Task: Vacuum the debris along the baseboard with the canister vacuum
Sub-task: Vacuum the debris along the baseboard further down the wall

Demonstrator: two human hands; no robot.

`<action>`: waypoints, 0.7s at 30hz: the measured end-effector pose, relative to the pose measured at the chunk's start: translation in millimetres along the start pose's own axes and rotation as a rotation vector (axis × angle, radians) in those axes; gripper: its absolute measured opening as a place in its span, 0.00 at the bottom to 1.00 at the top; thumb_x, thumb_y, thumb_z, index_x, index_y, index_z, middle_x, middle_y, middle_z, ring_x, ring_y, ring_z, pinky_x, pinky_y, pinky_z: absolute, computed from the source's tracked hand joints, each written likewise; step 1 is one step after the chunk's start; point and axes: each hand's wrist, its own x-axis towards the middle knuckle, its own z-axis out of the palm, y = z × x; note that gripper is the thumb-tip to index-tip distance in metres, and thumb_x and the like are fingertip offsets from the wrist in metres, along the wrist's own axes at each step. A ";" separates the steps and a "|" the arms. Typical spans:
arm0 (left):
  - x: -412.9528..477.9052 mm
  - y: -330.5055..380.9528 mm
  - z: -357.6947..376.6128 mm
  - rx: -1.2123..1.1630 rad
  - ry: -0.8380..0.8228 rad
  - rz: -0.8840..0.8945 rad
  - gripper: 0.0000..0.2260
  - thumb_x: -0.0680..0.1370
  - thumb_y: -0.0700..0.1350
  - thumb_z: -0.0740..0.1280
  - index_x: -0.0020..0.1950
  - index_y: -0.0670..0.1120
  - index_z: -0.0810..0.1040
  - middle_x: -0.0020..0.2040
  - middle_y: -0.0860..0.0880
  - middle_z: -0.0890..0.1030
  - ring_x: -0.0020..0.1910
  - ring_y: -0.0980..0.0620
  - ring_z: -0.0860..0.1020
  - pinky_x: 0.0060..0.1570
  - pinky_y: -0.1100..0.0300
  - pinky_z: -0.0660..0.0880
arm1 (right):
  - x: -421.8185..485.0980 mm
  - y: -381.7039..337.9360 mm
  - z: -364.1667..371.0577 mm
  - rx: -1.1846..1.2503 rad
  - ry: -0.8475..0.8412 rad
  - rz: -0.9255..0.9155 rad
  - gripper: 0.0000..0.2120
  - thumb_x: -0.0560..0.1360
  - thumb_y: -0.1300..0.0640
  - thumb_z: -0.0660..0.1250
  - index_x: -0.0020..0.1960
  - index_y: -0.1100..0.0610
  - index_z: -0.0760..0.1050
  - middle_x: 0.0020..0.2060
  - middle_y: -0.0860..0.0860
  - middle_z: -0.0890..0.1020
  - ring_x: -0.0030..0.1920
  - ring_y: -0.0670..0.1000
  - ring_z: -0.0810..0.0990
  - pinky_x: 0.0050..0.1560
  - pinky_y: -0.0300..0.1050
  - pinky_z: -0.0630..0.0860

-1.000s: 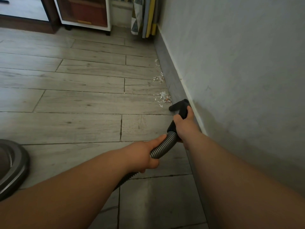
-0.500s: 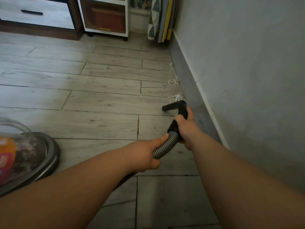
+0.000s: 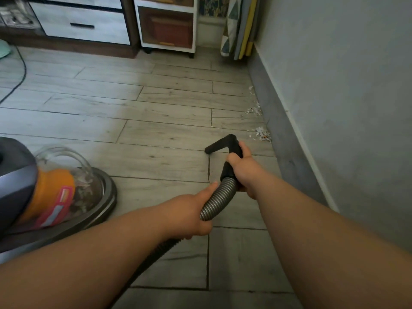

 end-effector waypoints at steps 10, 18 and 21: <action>32.0 45.2 29.4 0.005 -0.106 0.100 0.40 0.76 0.48 0.67 0.76 0.66 0.42 0.56 0.49 0.72 0.38 0.51 0.78 0.40 0.60 0.79 | -25.9 31.6 -64.9 0.013 0.311 0.084 0.33 0.81 0.55 0.58 0.78 0.38 0.46 0.69 0.58 0.68 0.53 0.59 0.74 0.37 0.53 0.78; 50.5 64.4 41.0 0.017 -0.150 0.157 0.39 0.76 0.50 0.68 0.76 0.66 0.45 0.56 0.50 0.71 0.37 0.55 0.77 0.39 0.62 0.79 | -32.5 45.2 -92.9 0.074 0.406 0.135 0.33 0.82 0.55 0.58 0.79 0.39 0.44 0.69 0.59 0.69 0.49 0.59 0.72 0.45 0.56 0.77; 49.4 63.2 39.0 0.037 -0.139 0.183 0.40 0.75 0.55 0.70 0.76 0.65 0.45 0.55 0.51 0.71 0.36 0.55 0.78 0.42 0.60 0.80 | -34.8 46.0 -92.4 0.118 0.409 0.128 0.34 0.81 0.55 0.59 0.78 0.37 0.44 0.67 0.59 0.69 0.45 0.57 0.74 0.50 0.61 0.79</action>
